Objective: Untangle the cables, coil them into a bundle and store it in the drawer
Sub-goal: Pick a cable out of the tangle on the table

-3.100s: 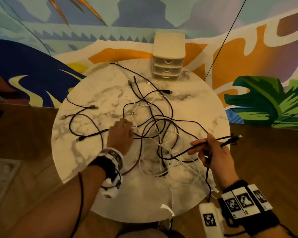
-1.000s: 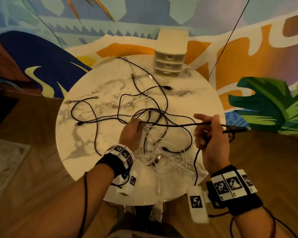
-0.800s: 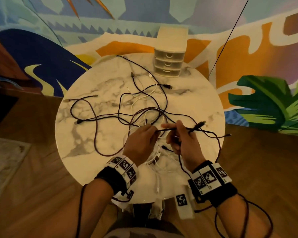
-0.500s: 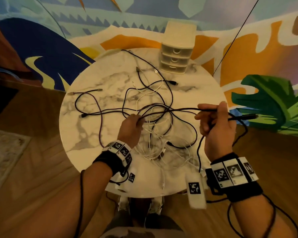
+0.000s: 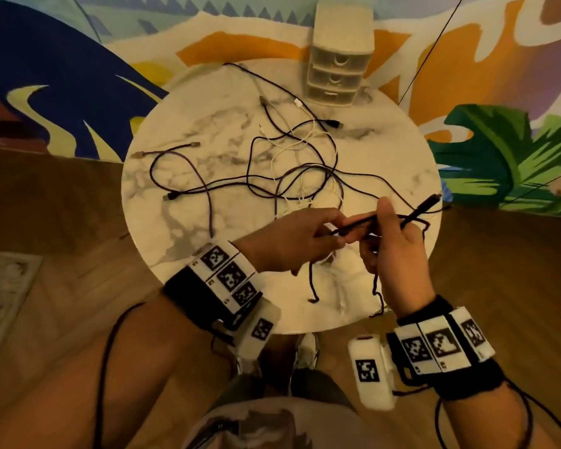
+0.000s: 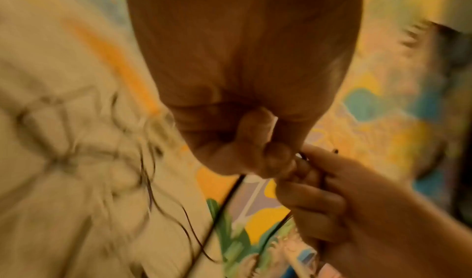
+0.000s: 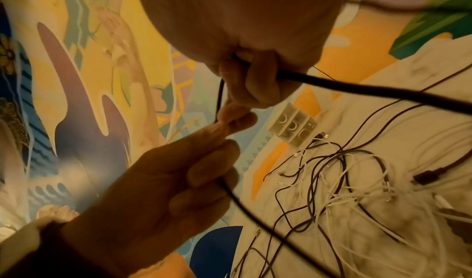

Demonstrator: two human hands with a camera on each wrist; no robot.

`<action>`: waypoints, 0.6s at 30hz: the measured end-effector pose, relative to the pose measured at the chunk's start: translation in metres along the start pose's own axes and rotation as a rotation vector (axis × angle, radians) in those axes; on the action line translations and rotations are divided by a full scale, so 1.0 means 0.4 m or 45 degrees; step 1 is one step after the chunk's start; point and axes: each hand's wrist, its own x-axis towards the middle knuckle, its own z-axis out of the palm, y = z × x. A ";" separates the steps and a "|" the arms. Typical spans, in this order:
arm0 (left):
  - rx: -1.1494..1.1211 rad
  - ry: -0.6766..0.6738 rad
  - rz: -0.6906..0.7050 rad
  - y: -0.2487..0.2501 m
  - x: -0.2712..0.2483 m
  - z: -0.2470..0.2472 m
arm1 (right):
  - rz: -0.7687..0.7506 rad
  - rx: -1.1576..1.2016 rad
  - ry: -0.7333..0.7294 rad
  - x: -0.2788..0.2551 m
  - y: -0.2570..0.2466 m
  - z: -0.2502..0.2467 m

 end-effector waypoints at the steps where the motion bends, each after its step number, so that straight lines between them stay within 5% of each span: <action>1: 0.084 0.028 0.028 -0.006 -0.026 -0.022 | 0.007 -0.046 -0.042 -0.020 0.003 0.007; 5: -0.017 0.391 0.036 -0.014 -0.128 -0.116 | 0.159 -0.077 -0.390 -0.101 0.010 0.045; 11: -0.239 0.961 0.232 -0.042 -0.264 -0.160 | 0.400 0.126 -1.159 -0.228 0.004 0.182; 18: -0.299 1.468 0.184 -0.089 -0.420 -0.155 | 0.461 0.220 -1.543 -0.315 0.003 0.225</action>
